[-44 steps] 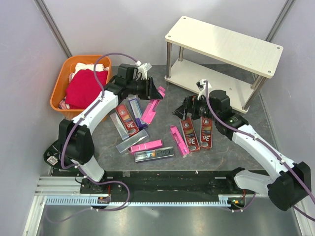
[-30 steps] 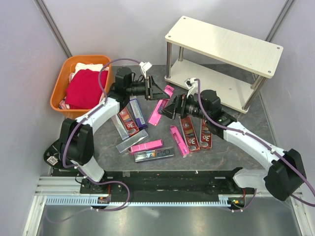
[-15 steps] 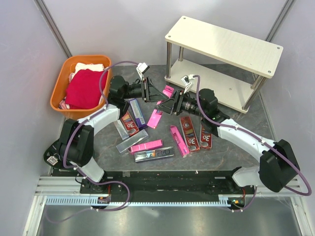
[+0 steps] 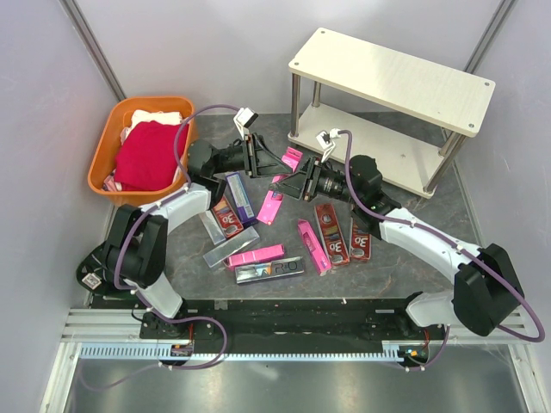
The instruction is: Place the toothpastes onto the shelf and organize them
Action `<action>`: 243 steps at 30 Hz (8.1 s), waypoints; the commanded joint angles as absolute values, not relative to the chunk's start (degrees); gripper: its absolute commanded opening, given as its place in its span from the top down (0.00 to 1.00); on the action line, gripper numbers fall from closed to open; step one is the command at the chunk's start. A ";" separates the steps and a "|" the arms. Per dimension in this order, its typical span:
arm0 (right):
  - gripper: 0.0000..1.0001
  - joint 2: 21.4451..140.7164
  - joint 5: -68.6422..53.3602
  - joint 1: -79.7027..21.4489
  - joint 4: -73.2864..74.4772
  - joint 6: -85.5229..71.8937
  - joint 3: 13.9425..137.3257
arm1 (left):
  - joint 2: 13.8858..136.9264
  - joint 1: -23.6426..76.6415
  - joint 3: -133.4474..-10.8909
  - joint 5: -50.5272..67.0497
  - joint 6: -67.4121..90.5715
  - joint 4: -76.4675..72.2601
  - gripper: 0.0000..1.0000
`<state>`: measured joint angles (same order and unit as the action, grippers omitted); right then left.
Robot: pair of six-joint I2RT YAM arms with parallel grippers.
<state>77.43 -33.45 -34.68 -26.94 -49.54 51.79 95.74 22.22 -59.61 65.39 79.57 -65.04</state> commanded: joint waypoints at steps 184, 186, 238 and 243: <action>0.02 55.63 -2.72 -24.26 -1.94 -38.06 63.19 | 146.69 25.66 -111.18 17.93 87.45 -29.80 0.92; 0.02 55.55 -2.81 -24.26 -1.76 -38.14 63.19 | 147.13 25.66 -111.62 17.32 87.54 -28.23 0.90; 0.02 55.99 -5.01 -24.26 -1.49 -40.61 60.12 | 135.70 25.66 -111.00 25.14 66.27 -7.03 0.26; 0.02 56.07 -5.01 -24.34 -1.41 -40.43 60.12 | 138.95 25.66 -114.07 24.26 67.50 -7.12 0.27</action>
